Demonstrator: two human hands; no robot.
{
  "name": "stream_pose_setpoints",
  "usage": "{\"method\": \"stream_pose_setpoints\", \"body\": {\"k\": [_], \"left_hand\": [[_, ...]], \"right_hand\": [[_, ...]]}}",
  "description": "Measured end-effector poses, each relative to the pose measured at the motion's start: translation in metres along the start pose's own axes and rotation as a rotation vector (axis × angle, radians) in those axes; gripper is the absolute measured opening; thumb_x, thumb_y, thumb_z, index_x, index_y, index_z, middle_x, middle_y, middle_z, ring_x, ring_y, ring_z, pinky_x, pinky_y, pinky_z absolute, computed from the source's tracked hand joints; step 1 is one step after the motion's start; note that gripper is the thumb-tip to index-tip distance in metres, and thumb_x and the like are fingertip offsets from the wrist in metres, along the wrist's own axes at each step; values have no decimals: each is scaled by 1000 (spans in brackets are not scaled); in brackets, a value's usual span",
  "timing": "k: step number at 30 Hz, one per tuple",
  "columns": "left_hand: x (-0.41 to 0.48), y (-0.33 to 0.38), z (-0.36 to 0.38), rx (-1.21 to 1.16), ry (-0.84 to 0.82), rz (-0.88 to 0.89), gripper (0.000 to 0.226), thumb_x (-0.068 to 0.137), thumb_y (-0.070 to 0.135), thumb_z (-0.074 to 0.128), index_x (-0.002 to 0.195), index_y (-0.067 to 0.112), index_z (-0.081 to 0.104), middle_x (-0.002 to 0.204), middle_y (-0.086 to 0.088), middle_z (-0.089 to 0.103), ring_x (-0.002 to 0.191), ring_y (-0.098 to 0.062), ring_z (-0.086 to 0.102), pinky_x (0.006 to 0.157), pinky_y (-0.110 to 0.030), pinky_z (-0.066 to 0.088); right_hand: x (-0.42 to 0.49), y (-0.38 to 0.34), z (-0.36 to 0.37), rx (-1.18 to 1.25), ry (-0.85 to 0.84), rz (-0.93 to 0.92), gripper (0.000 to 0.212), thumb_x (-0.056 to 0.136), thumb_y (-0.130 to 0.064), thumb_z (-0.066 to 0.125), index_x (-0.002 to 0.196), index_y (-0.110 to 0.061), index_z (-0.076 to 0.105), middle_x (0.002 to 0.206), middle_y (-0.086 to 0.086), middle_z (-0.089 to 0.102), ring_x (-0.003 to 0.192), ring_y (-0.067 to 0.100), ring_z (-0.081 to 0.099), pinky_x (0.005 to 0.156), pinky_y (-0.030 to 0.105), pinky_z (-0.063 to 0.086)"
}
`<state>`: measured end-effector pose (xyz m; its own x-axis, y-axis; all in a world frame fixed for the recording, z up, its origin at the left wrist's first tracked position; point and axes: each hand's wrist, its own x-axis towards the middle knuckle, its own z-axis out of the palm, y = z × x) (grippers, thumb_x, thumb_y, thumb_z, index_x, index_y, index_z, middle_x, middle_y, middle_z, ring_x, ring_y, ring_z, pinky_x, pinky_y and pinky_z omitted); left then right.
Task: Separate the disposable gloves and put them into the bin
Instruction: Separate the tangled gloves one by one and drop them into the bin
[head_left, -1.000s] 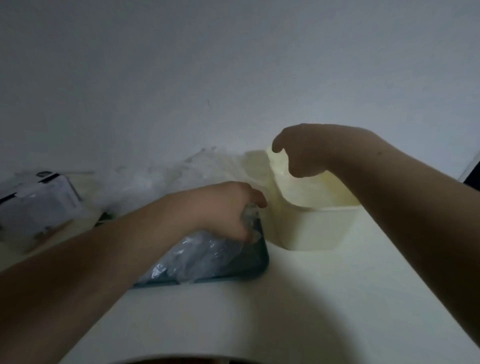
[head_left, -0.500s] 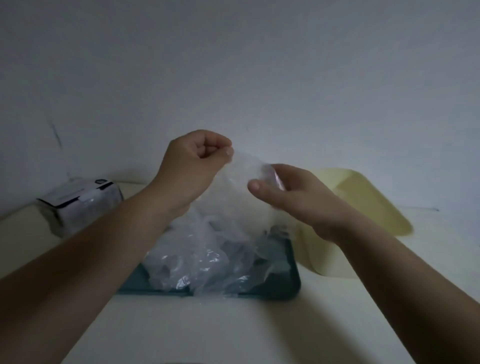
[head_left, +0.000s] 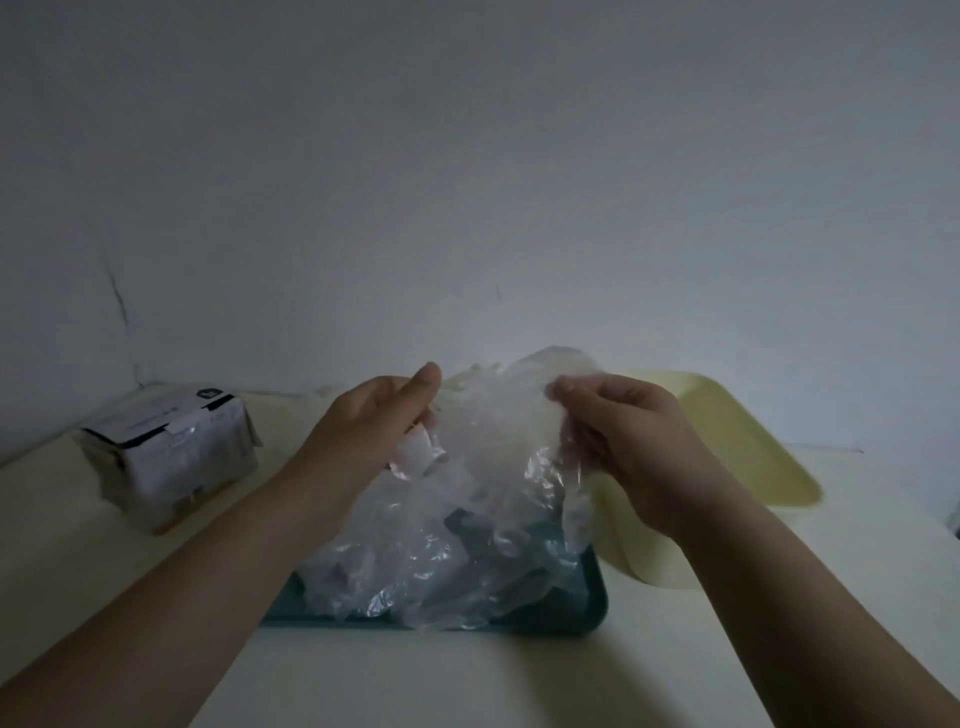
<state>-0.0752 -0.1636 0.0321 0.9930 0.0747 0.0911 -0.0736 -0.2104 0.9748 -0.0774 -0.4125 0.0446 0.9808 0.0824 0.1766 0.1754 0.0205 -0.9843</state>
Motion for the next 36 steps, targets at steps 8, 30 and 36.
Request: {"method": "stream_pose_setpoints", "body": {"k": [8,30,36], "left_hand": [[-27,37,9,142,-231,197,45,78,45,89,117,30,74,103,4,80,97,-11,76,84,-34,61],[-28,-73,65,862,-283,269,22,96,19,59,75,24,58,73,4,57,72,-23,60,62,-33,44],[-39,-13,38,129,-199,92,23,105,21,60,90,18,77,80,-2,74,63,-11,58,57,-21,48]], "right_hand": [[-2,-54,13,-459,-244,-24,16,90,-24,79,89,-8,77,73,9,73,51,18,53,46,28,43],[-55,20,-38,-933,-461,67,17,96,-30,71,82,-22,77,72,0,75,58,12,66,59,21,54],[-52,20,-41,-609,-375,-70,17,95,-27,76,82,-16,74,76,9,71,68,23,67,61,34,54]]}}
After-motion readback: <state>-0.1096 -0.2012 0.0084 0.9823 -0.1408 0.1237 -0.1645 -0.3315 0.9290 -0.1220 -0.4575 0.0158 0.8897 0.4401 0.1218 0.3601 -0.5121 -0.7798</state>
